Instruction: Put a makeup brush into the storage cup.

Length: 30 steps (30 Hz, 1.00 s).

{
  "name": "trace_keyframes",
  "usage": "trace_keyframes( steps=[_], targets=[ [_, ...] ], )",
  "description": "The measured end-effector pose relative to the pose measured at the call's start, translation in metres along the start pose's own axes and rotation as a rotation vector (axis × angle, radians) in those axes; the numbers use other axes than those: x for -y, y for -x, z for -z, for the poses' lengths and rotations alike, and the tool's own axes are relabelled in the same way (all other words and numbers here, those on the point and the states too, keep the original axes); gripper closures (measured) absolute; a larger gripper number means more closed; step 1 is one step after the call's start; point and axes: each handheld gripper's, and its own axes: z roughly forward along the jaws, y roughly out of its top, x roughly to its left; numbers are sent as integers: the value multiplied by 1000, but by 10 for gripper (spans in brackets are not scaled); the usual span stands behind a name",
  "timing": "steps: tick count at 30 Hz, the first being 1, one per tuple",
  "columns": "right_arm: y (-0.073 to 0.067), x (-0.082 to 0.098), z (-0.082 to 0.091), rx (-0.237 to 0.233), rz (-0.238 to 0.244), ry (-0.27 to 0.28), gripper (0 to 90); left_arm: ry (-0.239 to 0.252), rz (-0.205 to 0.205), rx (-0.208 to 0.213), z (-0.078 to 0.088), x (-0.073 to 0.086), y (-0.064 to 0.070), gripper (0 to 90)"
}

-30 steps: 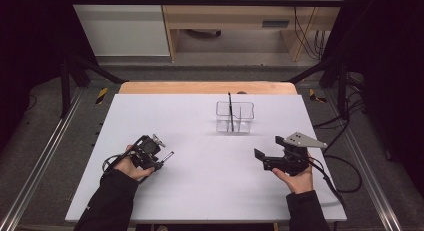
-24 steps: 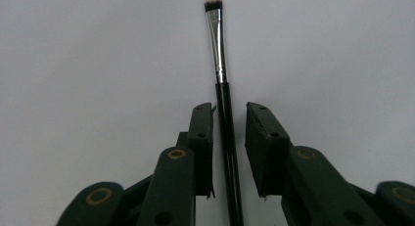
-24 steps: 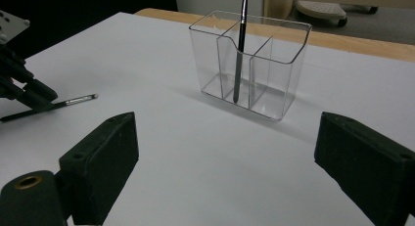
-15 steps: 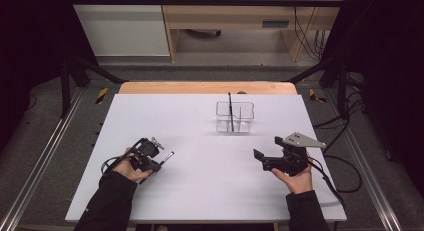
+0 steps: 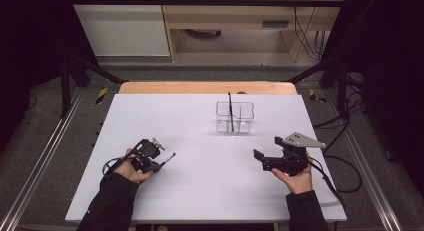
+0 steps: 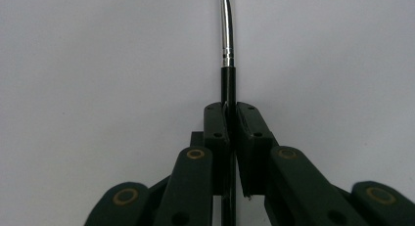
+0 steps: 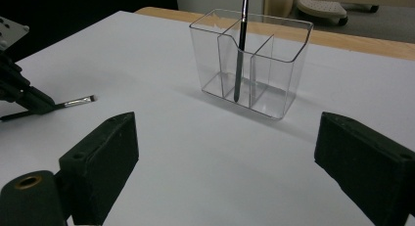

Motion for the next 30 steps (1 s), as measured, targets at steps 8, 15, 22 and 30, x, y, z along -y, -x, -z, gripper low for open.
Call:
trace_keyframes(
  steps=[8, 15, 22, 30],
  targets=[
    [-1, 0, -1, 0, -1, -1, 97, 67, -11, -6, 13, 2, 4, 836],
    [-1, 0, -1, -4, -1, -3, 97, 128, -18, -24, 24, 2, 9, 836],
    [-1, 1, -1, -5, -3, -1, 97, 165, -17, -25, 28, 2, 12, 836],
    [-1, 1, -1, -6, -3, 2, 97, 220, -10, -30, 31, 2, 16, 836]
  ],
)
